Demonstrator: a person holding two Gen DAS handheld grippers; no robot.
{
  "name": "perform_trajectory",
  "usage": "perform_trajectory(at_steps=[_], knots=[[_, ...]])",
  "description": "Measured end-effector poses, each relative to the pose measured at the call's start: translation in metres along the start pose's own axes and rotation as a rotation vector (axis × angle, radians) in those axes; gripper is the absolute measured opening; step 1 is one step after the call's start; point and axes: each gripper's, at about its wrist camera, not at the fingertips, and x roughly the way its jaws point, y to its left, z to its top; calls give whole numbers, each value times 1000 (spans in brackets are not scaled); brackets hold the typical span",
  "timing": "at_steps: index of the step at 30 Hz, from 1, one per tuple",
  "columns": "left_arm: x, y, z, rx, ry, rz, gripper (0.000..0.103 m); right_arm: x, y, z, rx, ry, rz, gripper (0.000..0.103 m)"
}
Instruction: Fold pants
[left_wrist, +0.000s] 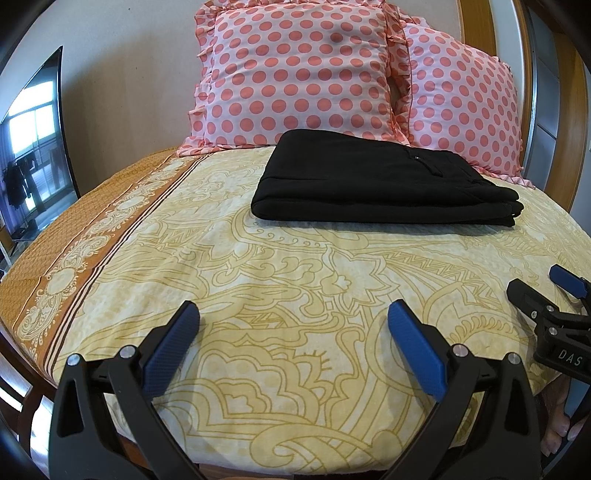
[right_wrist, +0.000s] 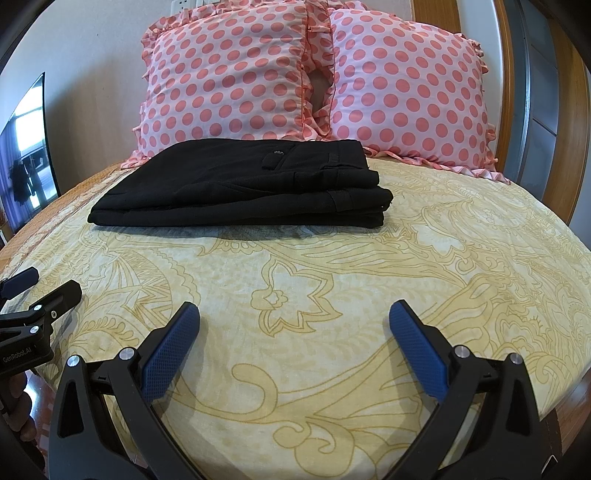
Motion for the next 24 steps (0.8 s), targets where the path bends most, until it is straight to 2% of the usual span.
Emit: perform_trajectory(at_steps=[24], knots=[[0, 2, 0, 2, 4, -1, 101, 0, 0, 0, 1, -1, -1, 102]])
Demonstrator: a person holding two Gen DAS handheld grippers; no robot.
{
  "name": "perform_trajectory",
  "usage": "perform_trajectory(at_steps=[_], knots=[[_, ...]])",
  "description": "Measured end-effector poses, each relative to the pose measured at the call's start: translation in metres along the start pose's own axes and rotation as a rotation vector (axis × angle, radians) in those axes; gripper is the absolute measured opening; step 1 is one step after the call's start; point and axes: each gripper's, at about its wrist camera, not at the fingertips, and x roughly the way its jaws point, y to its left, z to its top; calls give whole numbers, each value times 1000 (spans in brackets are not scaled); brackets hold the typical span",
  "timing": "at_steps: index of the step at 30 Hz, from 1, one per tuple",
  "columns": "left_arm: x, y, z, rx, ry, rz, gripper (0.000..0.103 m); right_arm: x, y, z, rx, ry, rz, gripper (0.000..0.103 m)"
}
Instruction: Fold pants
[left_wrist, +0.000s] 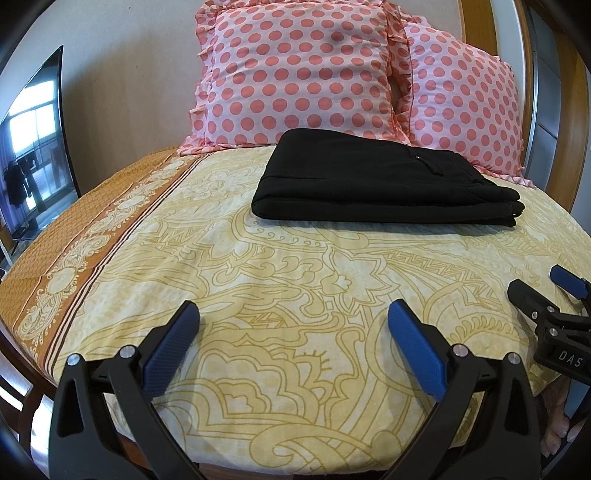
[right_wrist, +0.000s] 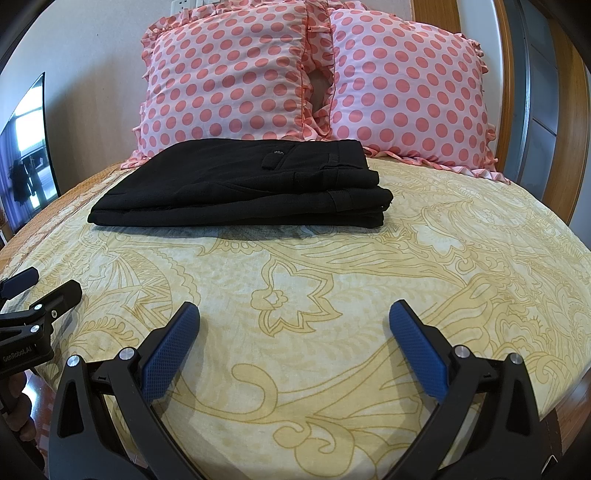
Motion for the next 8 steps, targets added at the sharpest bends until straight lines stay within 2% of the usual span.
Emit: perform_trajectory(at_steps=[8], knots=[[0, 1, 1, 3, 7, -3, 101, 0, 0, 0, 0, -1, 0, 102]])
